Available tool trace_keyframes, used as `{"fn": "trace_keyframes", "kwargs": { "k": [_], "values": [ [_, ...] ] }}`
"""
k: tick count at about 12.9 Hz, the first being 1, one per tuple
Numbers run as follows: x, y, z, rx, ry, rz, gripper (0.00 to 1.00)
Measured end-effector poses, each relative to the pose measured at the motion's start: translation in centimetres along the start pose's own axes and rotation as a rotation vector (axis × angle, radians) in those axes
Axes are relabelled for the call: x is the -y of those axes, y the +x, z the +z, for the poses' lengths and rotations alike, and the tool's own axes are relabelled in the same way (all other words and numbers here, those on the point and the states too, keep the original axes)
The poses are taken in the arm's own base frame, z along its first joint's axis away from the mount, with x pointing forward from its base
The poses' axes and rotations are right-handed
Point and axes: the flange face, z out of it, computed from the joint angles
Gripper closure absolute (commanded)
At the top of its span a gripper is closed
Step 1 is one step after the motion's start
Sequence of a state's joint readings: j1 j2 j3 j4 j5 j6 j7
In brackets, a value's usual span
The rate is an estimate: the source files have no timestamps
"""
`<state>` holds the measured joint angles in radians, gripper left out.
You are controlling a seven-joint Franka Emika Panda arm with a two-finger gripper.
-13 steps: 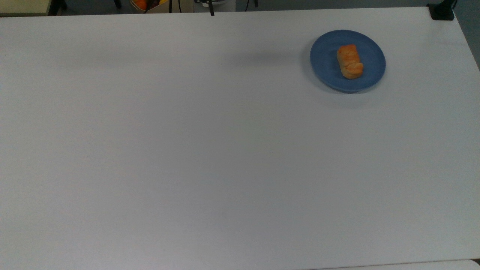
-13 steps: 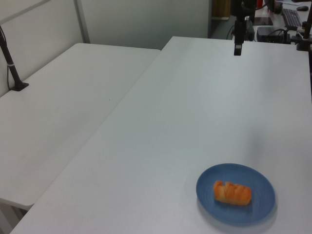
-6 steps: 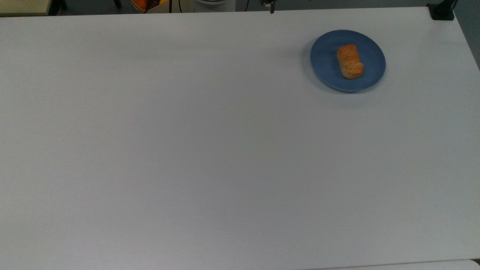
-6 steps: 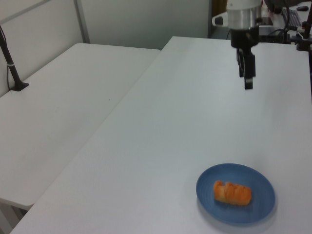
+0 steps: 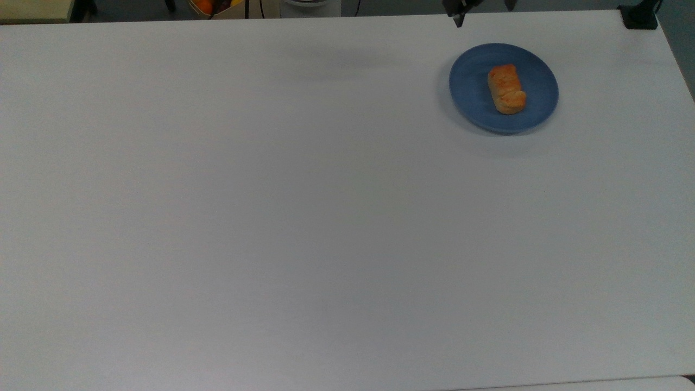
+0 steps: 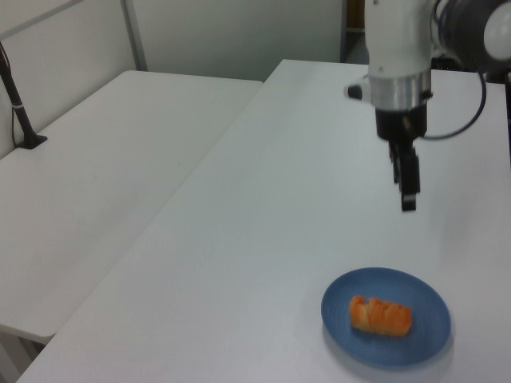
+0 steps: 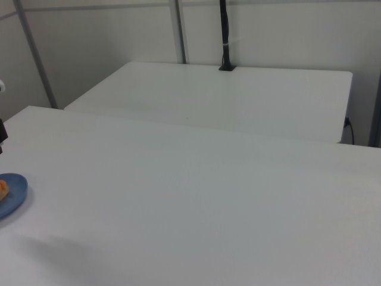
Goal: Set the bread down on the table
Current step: 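Lower the open gripper around the bread roll and close it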
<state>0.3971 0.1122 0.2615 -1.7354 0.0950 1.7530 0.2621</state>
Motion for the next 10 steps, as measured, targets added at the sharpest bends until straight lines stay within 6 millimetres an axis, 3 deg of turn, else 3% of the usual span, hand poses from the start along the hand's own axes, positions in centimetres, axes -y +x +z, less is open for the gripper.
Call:
{"fn": "trace_keyframes", "kwargs": {
  "k": [4,6,10],
  "values": [
    [5.7,2.3,7.0,-0.027,0.009,0.069,0.00],
    [7.1,2.9,10.1,-0.038,0.011,0.076,0.01],
    [7.9,3.6,14.5,-0.085,-0.008,0.075,0.01]
  ]
}}
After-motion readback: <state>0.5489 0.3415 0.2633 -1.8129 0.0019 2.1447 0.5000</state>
